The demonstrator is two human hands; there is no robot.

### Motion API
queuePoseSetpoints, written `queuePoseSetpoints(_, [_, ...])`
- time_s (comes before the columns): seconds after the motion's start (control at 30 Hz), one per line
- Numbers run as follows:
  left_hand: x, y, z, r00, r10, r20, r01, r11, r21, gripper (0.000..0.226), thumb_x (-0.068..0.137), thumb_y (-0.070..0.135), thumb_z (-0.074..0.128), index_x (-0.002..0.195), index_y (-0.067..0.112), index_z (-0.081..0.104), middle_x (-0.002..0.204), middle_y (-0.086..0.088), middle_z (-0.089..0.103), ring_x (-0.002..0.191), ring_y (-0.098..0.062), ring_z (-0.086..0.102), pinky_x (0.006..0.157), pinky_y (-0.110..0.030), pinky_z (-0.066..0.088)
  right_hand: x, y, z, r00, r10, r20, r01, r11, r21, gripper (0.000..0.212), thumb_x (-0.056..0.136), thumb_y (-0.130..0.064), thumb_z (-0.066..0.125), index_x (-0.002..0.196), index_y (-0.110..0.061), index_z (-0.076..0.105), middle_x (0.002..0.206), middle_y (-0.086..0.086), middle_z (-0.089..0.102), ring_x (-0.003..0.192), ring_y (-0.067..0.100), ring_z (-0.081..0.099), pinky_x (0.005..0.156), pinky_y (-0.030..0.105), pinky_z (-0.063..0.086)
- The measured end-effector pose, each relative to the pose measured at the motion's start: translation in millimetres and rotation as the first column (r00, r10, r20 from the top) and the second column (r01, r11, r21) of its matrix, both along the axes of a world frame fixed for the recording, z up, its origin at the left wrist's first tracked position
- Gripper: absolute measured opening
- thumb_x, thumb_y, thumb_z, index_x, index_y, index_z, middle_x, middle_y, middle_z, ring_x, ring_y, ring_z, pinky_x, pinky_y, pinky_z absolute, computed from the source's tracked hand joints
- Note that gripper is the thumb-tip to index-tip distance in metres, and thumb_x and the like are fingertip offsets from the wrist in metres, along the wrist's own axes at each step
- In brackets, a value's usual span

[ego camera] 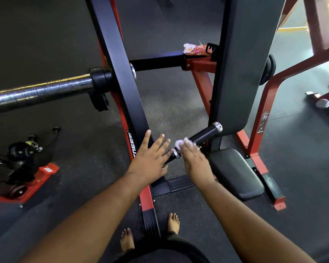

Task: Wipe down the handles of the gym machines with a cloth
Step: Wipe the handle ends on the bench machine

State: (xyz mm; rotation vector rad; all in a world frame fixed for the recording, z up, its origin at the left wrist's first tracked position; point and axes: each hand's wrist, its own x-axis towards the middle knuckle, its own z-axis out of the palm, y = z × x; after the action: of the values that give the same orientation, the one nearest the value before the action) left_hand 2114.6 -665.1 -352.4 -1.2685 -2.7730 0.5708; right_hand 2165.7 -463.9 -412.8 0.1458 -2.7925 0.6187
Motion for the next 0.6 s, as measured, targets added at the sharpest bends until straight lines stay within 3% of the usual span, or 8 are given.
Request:
queuePoseSetpoints(0.1, [-1,1,0,1.0,-0.004,0.007,0.004,1.0,0.009,0.069,0.102,0.059,0.031,0.162,0.026,0.022,0.171,-0.007,0.015,0.158,-0.033,0.002,0.114,-0.075,-0.013,20,2,-1,0.986,0.162,0.044,-0.16,0.986,-0.045,0.046,0.093,0.004,0.064,0.136,-0.012,0.06,0.149,0.013,0.054,0.137,0.025,0.052,0.105,0.049,0.052])
queuePoseSetpoints(0.13, [-1,1,0,1.0,-0.006,0.003,0.006,1.0,0.003,0.069,0.102,0.059,0.03,0.162,0.027,0.022,0.171,-0.008,0.015,0.158,-0.033,0.002,0.114,-0.075,-0.013,22,8,7,0.99,0.139,0.015,-0.137,0.987,-0.081,0.042,0.096,-0.001,0.06,0.135,-0.017,0.059,0.146,0.011,0.057,0.132,0.023,0.056,0.103,0.045,0.053])
queuePoseSetpoints(0.23, [-1,1,-2,1.0,-0.006,-0.006,0.006,1.0,-0.025,0.067,0.103,0.058,0.025,0.163,0.028,0.019,0.171,-0.008,0.014,0.158,-0.034,0.002,0.113,-0.076,-0.014,4,35,35,0.987,-0.149,-0.056,0.136,0.974,-0.183,0.048,0.099,-0.002,0.054,0.139,-0.027,0.052,0.143,0.007,0.06,0.128,0.02,0.058,0.104,0.029,0.045])
queuePoseSetpoints(0.3, [-1,0,-2,1.0,-0.004,-0.01,0.003,1.0,-0.021,0.066,0.103,0.057,0.025,0.162,0.029,0.02,0.171,-0.007,0.015,0.158,-0.034,0.003,0.113,-0.076,-0.015,-23,56,39,0.969,-0.247,-0.009,0.245,0.965,-0.088,0.048,0.1,0.001,0.05,0.142,-0.023,0.052,0.15,0.005,0.053,0.145,0.019,0.04,0.116,0.034,0.034])
queuePoseSetpoints(0.4, [0,0,-2,1.0,-0.001,-0.007,0.0,1.0,-0.004,0.065,0.103,0.056,0.027,0.162,0.029,0.022,0.171,-0.007,0.017,0.158,-0.034,0.005,0.113,-0.076,-0.017,-40,62,19,0.975,-0.22,0.019,0.21,0.953,0.217,0.055,0.093,0.004,0.048,0.146,-0.011,0.05,0.154,0.009,0.047,0.154,0.027,0.023,0.126,0.048,0.02])
queuePoseSetpoints(0.5, [0,1,-1,1.0,0.0,-0.012,0.0,1.0,0.003,0.066,0.102,0.056,0.028,0.162,0.029,0.022,0.171,-0.007,0.018,0.158,-0.034,0.005,0.114,-0.075,-0.015,-34,54,10,0.984,-0.176,0.02,0.169,0.966,0.196,0.053,0.091,0.01,0.051,0.142,-0.003,0.056,0.15,0.016,0.052,0.152,0.031,0.029,0.126,0.046,0.021])
queuePoseSetpoints(0.6, [0,1,0,1.0,-0.001,-0.004,0.001,1.0,0.004,0.066,0.102,0.056,0.028,0.162,0.029,0.022,0.171,-0.007,0.018,0.158,-0.033,0.004,0.114,-0.075,-0.014,-28,42,13,0.989,-0.15,0.003,0.148,0.978,0.148,0.052,0.092,0.012,0.053,0.142,-0.005,0.056,0.148,0.012,0.055,0.151,0.029,0.033,0.126,0.042,0.02])
